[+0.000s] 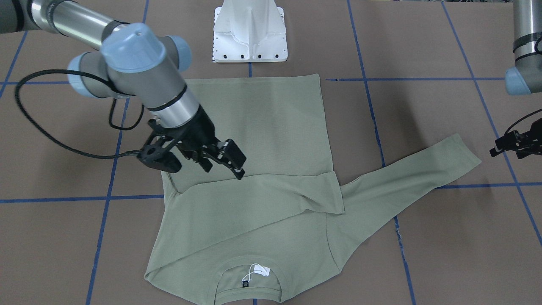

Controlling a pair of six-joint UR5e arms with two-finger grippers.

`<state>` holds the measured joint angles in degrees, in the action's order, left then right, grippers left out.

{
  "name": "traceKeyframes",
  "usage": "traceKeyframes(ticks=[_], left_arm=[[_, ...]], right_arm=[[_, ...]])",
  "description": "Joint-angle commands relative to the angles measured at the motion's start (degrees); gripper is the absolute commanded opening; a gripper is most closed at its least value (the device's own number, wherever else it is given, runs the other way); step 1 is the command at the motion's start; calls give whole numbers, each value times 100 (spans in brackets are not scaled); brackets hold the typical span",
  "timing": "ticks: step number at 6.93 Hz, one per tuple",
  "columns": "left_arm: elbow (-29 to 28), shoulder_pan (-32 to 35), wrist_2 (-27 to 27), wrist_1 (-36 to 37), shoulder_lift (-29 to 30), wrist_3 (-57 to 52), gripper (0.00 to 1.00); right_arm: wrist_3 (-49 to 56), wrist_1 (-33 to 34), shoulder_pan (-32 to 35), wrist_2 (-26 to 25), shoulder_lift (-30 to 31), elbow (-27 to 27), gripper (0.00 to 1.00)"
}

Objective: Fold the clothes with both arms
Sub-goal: 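Release the sleeve and raise the right gripper away from the shirt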

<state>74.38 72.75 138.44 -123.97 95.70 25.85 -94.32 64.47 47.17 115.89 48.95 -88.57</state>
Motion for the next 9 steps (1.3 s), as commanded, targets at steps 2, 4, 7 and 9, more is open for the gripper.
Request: traceKeyframes(ticks=[2, 4, 7, 9], left_arm=[[-108, -278, 25, -48, 19, 69, 90], [-203, -488, -1, -48, 132, 43, 87], [-414, -551, -10, -57, 230, 8, 75], [-433, -604, 16, -57, 230, 8, 70]], right_arm=[[371, -5, 319, 294, 483, -275, 99], [371, -5, 328, 276, 536, -301, 99], [380, -14, 293, 249, 606, -301, 99], [380, -22, 293, 249, 624, -310, 99]])
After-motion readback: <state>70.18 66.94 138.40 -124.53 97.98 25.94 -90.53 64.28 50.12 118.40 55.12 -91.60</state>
